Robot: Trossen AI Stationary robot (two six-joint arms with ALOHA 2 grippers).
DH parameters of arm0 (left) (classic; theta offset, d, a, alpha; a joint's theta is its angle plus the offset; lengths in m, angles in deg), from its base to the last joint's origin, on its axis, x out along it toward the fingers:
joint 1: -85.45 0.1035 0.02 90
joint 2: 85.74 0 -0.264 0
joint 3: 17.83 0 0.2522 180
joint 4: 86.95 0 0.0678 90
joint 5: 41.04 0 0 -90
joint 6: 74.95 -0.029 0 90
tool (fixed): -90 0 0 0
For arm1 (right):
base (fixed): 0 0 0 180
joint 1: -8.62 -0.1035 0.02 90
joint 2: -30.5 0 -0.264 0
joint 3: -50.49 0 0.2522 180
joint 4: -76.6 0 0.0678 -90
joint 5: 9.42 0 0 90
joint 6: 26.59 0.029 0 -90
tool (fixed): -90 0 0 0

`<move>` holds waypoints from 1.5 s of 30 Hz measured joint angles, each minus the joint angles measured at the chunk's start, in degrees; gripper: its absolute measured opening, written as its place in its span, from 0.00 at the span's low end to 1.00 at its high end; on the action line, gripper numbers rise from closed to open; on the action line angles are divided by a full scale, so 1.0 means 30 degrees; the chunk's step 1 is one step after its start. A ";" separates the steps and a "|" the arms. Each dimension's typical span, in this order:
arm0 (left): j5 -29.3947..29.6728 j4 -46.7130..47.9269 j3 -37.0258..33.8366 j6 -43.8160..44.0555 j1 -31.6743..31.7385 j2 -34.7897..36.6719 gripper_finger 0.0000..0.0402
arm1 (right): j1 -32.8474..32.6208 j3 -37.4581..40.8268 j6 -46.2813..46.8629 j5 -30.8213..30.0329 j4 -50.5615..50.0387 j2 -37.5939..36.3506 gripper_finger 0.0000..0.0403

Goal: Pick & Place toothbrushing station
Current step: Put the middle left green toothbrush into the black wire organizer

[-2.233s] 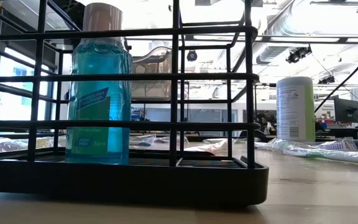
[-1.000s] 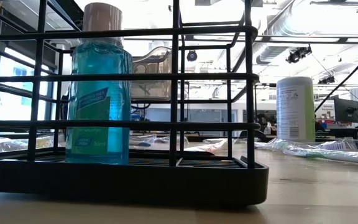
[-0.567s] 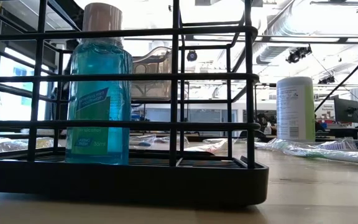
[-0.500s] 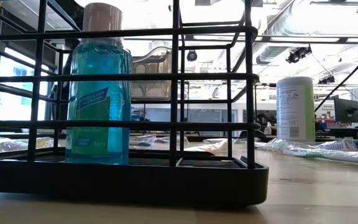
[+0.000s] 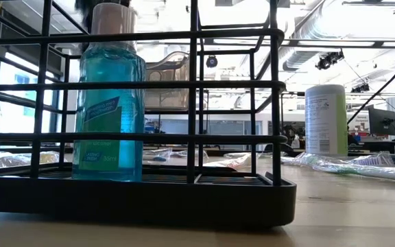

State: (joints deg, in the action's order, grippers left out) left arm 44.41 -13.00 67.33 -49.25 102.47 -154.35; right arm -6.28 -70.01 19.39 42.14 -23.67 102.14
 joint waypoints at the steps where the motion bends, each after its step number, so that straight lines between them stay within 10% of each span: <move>1: 0.0304 -0.0740 0.0580 0.0159 -0.0427 0.0313 0.04 | 0.0030 0.0000 -0.0386 -0.0012 0.0415 0.0000 0.82; 22: 0.1928 -1.9683 0.2575 -0.3487 -0.6717 -0.3006 0.04 | 0.0002 -0.0030 -1.0730 0.3410 1.2429 0.0438 0.82; 45: 0.1992 -1.8006 0.6601 -0.5333 -0.8309 -0.6614 0.04 | 0.0264 0.0000 -1.3956 0.7848 1.4976 0.2477 0.82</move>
State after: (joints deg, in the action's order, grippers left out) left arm 50.39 -67.02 87.13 -65.25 77.54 -174.19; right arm -5.49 -70.01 -22.48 65.68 21.25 109.57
